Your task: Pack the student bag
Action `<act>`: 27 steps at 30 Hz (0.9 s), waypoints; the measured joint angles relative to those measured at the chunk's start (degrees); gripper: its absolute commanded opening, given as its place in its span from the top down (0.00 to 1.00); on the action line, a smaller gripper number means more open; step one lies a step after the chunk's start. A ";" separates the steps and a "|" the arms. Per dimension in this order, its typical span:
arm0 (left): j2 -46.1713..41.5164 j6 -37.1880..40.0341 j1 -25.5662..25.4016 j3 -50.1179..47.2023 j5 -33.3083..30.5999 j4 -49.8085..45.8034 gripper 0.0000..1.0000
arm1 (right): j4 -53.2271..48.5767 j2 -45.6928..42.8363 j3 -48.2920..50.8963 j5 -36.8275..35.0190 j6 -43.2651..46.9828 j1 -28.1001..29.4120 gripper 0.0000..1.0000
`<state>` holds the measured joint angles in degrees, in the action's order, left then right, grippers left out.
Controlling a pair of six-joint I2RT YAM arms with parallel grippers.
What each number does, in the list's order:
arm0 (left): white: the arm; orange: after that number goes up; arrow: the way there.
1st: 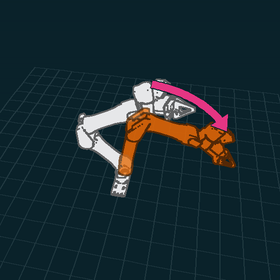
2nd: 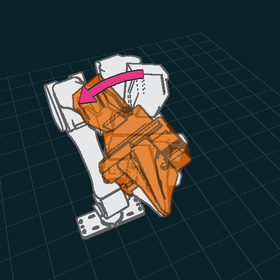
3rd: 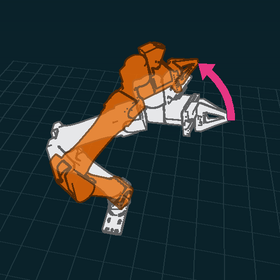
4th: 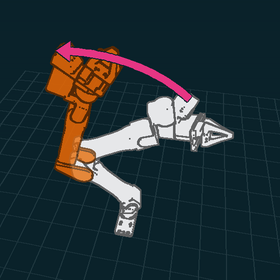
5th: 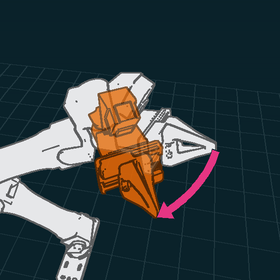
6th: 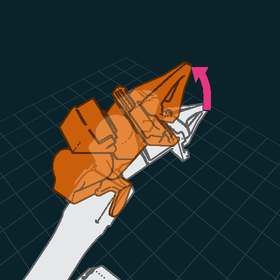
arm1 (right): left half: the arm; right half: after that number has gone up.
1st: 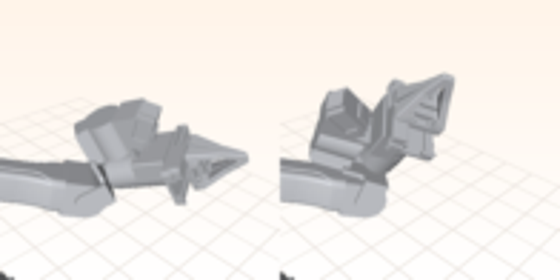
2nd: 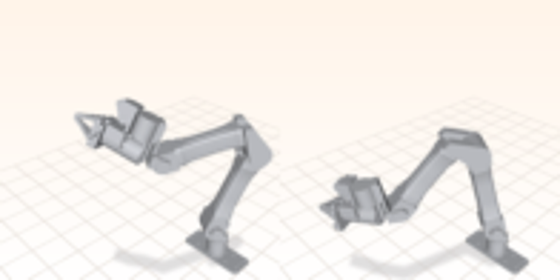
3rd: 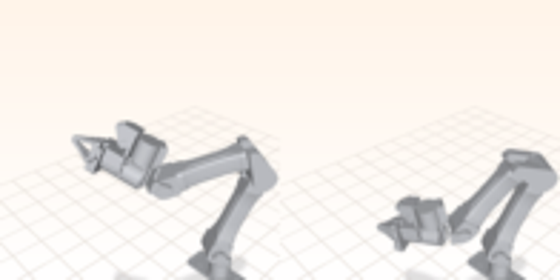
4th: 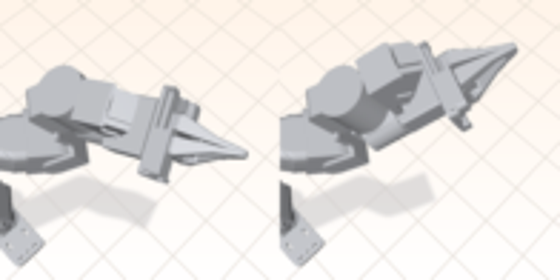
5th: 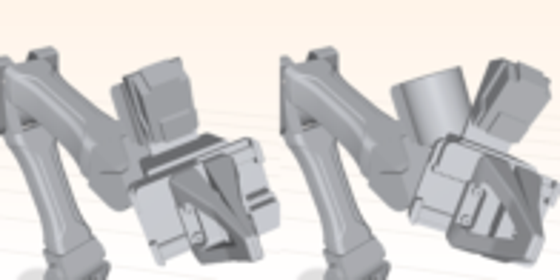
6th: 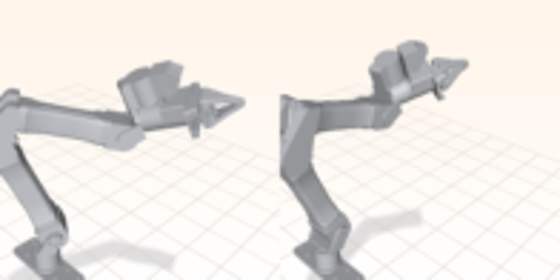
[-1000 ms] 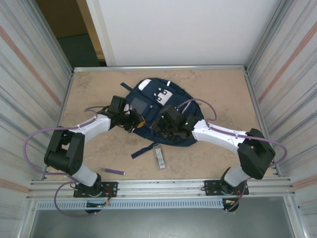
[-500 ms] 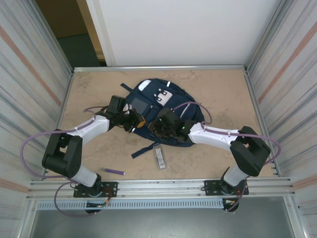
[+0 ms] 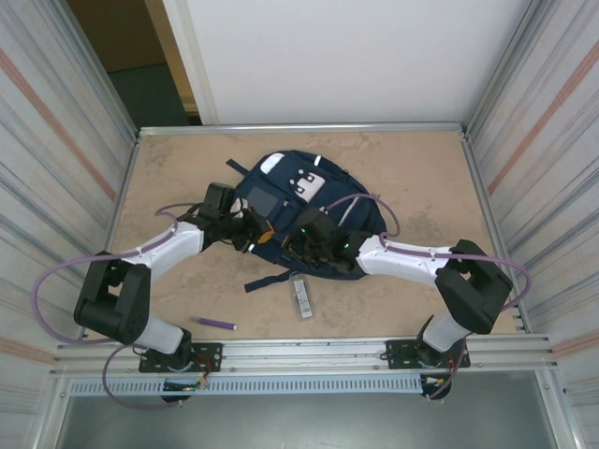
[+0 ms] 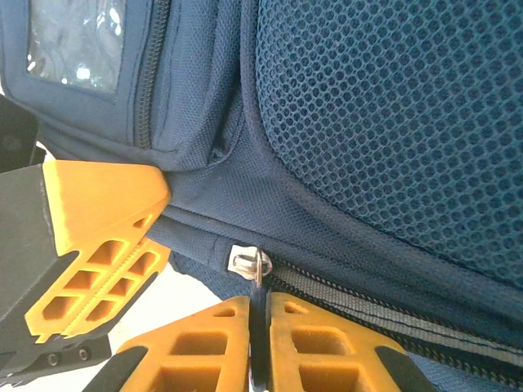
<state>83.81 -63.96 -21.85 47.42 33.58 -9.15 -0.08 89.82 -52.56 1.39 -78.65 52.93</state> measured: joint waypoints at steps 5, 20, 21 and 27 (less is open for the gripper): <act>-0.37 -0.37 0.02 -0.20 -0.04 -0.02 1.00 | 0.68 -0.07 0.26 0.15 1.90 0.24 0.96; 2.03 5.99 3.10 1.90 0.87 -5.14 1.00 | -12.31 -8.61 4.35 7.89 26.16 -4.04 1.00; 2.93 6.29 3.78 2.05 1.38 -4.96 1.00 | -13.40 -9.07 4.81 9.31 27.56 -5.16 1.00; 7.58 8.66 7.30 3.72 4.20 -4.70 1.00 | -19.78 -11.63 5.70 15.56 35.32 -10.84 1.00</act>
<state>91.39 -55.31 -14.55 51.13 37.78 -13.85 -19.86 78.19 -46.85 16.95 -43.33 42.09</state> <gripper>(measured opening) 0.045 0.046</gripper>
